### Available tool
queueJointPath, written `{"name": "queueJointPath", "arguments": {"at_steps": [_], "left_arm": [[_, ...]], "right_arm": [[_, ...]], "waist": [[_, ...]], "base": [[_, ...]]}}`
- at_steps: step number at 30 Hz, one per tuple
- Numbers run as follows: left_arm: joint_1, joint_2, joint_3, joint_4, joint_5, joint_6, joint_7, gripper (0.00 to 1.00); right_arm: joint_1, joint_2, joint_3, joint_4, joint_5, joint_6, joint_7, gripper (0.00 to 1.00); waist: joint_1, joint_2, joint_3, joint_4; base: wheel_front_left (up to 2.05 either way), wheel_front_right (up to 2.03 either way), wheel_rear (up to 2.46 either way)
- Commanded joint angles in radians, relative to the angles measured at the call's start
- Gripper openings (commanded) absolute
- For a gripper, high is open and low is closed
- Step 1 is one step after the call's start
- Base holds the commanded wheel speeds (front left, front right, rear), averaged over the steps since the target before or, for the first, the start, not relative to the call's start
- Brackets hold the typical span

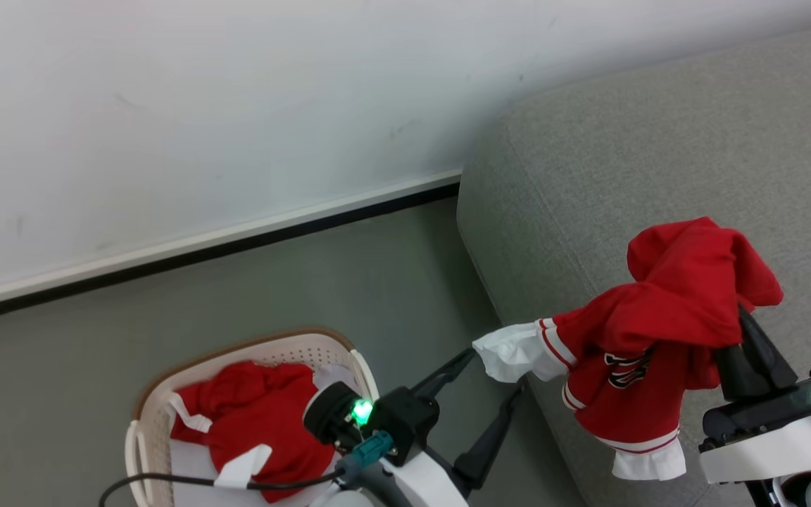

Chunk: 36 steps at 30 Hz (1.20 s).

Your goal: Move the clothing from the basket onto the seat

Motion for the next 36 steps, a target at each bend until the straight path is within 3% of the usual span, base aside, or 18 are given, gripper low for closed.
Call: {"name": "queueJointPath", "arguments": {"at_steps": [1, 7, 13, 18, 28, 32, 36], "left_arm": [[-0.014, 0.004, 0.0, 0.004, 0.004, 0.001, -0.004, 1.0], [-0.089, 0.027, 0.007, -0.004, 0.029, -0.001, 0.019, 1.0], [-0.201, 0.053, 0.022, -0.033, 0.059, -0.008, 0.046, 1.0], [-0.264, 0.081, 0.043, -0.049, 0.062, -0.012, 0.051, 1.0], [-0.293, 0.111, 0.075, -0.082, 0.042, 0.0, 0.034, 1.0], [-0.278, 0.116, 0.089, -0.104, 0.03, 0.016, 0.036, 1.0], [-0.249, 0.137, 0.092, -0.129, 0.03, 0.029, 0.041, 1.0]], "right_arm": [[-0.005, 0.002, -0.01, -0.005, -0.003, -0.002, -0.007, 0.0], [-0.1, 0.045, -0.086, 0.013, 0.029, -0.002, -0.006, 0.0], [-0.336, 0.067, -0.198, 0.088, 0.051, -0.002, 0.024, 0.0], [-0.589, 0.023, -0.317, 0.184, 0.038, -0.002, 0.068, 0.0], [-1.06, -0.184, -0.581, 0.411, -0.107, -0.002, 0.176, 0.0], [-1.149, -0.236, -0.64, 0.506, -0.185, -0.002, 0.203, 0.0], [-1.114, -0.228, -0.696, 0.604, -0.248, -0.002, 0.173, 0.0]], "waist": [[-0.0001, -0.0001, 0.016, 0.001], [-0.0001, -0.0001, 0.131, 0.033], [-0.0001, -0.0001, 0.292, 0.087], [-0.0001, -0.0001, 0.397, 0.135], [-0.0001, -0.0001, 0.495, 0.223], [-0.0001, -0.0001, 0.525, 0.243], [-0.0001, -0.0001, 0.537, 0.25]], "base": [[0.0, 0.0, 0.0], [0.0, 0.0, 0.0], [0.0, 0.0, 0.0], [0.0, 0.0, 0.0], [0.0, 0.0, 0.0], [0.0, 0.0, 0.0], [0.0, 0.0, 0.0]]}}
